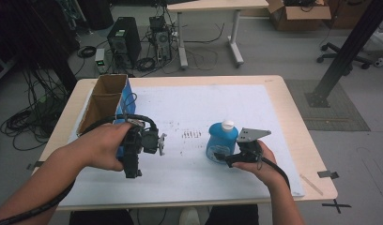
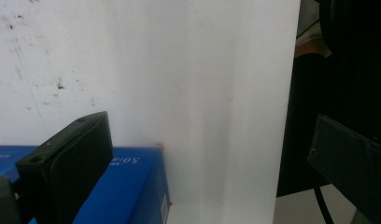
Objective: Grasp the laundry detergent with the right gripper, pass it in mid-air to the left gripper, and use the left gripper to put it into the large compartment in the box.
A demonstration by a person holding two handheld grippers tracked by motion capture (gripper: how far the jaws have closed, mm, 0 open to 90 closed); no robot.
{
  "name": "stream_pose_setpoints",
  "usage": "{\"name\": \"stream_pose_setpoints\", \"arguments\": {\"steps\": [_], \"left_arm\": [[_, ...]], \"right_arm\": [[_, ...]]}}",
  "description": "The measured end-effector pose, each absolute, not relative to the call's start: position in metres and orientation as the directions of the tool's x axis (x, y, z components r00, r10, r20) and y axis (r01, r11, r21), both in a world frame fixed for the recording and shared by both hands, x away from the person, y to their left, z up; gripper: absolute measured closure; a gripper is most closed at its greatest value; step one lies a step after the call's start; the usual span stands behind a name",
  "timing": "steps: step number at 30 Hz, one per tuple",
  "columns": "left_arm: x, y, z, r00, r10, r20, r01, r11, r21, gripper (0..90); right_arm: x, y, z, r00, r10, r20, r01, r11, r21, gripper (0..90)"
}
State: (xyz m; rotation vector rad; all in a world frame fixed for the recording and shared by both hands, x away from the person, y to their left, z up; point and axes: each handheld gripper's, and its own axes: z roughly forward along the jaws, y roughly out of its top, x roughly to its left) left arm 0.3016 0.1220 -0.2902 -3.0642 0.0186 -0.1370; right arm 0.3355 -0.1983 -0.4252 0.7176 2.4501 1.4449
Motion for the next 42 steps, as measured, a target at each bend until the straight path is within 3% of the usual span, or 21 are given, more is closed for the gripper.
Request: {"name": "stream_pose_setpoints", "arguments": {"steps": [8,28,42], "left_arm": [[0.302,0.123,-0.291,0.996,-0.008,0.089,-0.002,-0.998,-0.07,0.2],[0.302,0.108,-0.286,0.995,-0.029,0.097,-0.021,-0.997,-0.081,0.2],[0.307,0.104,-0.269,0.994,-0.019,0.112,-0.011,-0.998,-0.066,0.2]], "right_arm": [[0.336,-0.198,-0.427,-0.857,0.513,0.043,0.288,0.408,0.867,39.1],[0.332,-0.201,-0.428,-0.865,0.502,-0.001,0.231,0.401,0.887,43.8],[0.325,-0.208,-0.374,-0.891,0.45,-0.055,0.153,0.414,0.897,43.8]]}}
